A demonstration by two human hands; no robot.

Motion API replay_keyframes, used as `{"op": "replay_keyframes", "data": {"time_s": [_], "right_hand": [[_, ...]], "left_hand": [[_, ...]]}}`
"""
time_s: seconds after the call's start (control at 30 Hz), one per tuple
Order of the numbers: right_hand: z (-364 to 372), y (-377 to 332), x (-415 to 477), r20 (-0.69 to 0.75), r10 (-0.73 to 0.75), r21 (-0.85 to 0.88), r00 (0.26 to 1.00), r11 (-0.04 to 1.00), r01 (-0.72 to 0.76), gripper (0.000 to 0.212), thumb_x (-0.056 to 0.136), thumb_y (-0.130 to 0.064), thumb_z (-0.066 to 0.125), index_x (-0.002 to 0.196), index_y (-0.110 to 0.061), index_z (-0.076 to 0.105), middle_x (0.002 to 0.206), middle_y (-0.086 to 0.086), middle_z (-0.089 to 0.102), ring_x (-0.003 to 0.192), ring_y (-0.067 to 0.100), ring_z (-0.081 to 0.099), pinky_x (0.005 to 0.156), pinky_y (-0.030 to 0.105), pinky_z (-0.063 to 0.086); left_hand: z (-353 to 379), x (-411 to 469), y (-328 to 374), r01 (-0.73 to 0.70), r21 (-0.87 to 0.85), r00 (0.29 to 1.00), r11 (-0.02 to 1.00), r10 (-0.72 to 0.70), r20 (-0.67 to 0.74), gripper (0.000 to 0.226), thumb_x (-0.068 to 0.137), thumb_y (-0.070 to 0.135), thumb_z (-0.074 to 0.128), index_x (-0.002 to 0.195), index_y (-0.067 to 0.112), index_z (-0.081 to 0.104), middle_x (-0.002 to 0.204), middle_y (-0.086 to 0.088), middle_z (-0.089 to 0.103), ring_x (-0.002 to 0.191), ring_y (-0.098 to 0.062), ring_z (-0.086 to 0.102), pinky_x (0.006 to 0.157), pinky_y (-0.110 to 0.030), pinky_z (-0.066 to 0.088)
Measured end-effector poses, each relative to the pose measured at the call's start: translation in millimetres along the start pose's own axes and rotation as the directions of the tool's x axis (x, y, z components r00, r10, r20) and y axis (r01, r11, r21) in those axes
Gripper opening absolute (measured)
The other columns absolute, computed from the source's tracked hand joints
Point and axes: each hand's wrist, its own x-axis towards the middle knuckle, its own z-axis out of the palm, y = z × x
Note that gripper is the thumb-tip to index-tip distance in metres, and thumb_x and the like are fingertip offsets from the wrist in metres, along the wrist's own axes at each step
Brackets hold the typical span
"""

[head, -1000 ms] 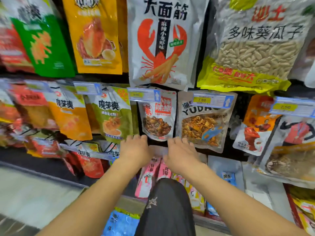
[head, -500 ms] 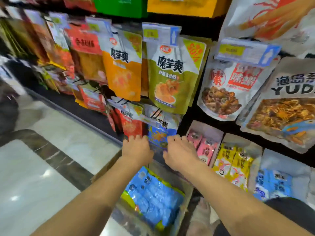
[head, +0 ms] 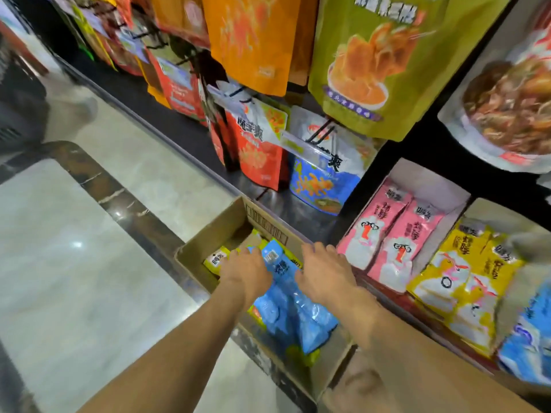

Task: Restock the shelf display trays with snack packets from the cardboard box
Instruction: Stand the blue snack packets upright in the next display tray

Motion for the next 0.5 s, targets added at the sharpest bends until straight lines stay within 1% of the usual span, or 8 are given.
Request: {"op": "replay_keyframes", "data": {"time_s": [0.07,0.17,0.3,0.43,0.5], "right_hand": [[16.9,1.7,7.8,0.052,-0.014,-0.009,0.999,1.0,0.015,0.05,0.097,-0.041,0.051,0.137,-0.013,0.041,0.139,0.011,0.05,0.13,0.034,0.045,0.103,0.045,0.04],[40.0,7.1,22.7,0.125,-0.038,0.005,0.991,0.999,0.038,0.053,0.097,-0.043,0.051,0.14,-0.014,0.04,0.141,0.009,0.048,0.134,0.033,0.044,0.108,0.045,0.039],[66.1,8.3,42.4,0.178,-0.055,0.006,0.982,0.998,0.055,0.062,0.096,-0.045,0.052,0.147,-0.015,0.034,0.144,0.01,0.045,0.135,0.034,0.04,0.109,0.047,0.038],[90.1,6.2,50.6,0.236,-0.072,0.013,0.969,0.997,0.071,0.067,0.097,-0.047,0.051,0.151,-0.015,0.027,0.147,0.009,0.04,0.136,0.033,0.037,0.11,0.047,0.036],[102.2,6.9,53.3,0.249,-0.077,0.024,0.965,0.997,0.073,0.068,0.097,-0.048,0.052,0.151,-0.015,0.026,0.148,0.009,0.038,0.135,0.033,0.036,0.11,0.047,0.037]], "left_hand": [[17.1,5.9,-0.3,0.033,-0.023,0.999,0.999,-0.032,0.031,0.058,0.094,0.049,0.047,0.142,0.017,0.04,0.143,-0.008,0.049,0.132,-0.031,0.045,0.104,-0.043,0.039],[39.8,15.1,-0.2,0.104,-0.121,0.991,0.987,-0.091,0.103,0.057,0.095,0.047,0.047,0.14,0.014,0.04,0.142,-0.008,0.048,0.131,-0.032,0.045,0.102,-0.043,0.042],[66.3,26.6,-3.0,0.2,-0.238,0.97,0.951,-0.158,0.185,0.064,0.094,0.048,0.049,0.143,0.009,0.034,0.14,-0.013,0.047,0.13,-0.035,0.046,0.102,-0.043,0.042],[89.8,37.8,-4.5,0.287,-0.326,0.946,0.901,-0.212,0.247,0.074,0.094,0.051,0.051,0.15,0.011,0.022,0.141,-0.016,0.042,0.129,-0.037,0.047,0.101,-0.043,0.043],[94.9,42.6,-1.6,0.336,-0.352,0.928,0.874,-0.245,0.28,0.086,0.092,0.055,0.053,0.154,0.011,0.013,0.145,-0.016,0.034,0.131,-0.037,0.045,0.101,-0.044,0.044]]}}
